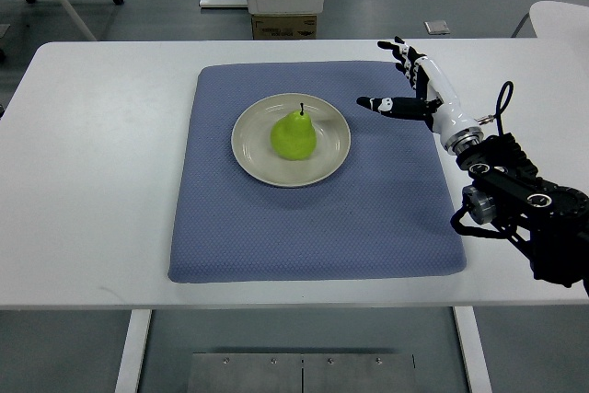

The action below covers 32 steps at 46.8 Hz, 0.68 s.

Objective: Place pear on plate with right hand
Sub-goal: 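Open the right hand and withdraw it away from the plate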

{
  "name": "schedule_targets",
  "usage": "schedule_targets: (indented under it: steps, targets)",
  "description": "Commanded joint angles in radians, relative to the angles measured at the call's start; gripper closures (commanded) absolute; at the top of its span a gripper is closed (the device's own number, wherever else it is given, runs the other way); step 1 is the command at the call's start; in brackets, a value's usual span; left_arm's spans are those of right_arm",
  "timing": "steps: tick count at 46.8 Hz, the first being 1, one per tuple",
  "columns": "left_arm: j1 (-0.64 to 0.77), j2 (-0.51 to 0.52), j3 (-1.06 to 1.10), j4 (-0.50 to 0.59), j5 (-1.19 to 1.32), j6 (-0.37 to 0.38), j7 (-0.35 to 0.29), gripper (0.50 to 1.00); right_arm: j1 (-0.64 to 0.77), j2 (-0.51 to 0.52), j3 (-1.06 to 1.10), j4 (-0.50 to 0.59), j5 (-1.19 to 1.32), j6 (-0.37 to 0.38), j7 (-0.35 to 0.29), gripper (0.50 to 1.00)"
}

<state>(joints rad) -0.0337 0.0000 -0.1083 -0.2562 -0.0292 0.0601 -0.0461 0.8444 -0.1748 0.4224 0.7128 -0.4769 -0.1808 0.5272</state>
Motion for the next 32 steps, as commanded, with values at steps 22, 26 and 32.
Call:
schedule_targets:
  steps: [22,26,32]
  targets:
    - [0.001,0.0,-0.001,0.0,0.0,0.0,0.0,0.5,-0.077,0.116,0.504,0.001,0.0,-0.003,-0.248,0.5]
    - [0.0,0.0,-0.001,0.0,0.0,0.0,0.0,0.5,-0.083,0.138,0.51,-0.003,-0.002,-0.003,-0.246,0.5]
    - [0.0,0.0,0.001,0.0,0.0,0.0,0.0,0.5,-0.088,0.146,0.512,-0.007,-0.002,-0.003,-0.246,0.5]
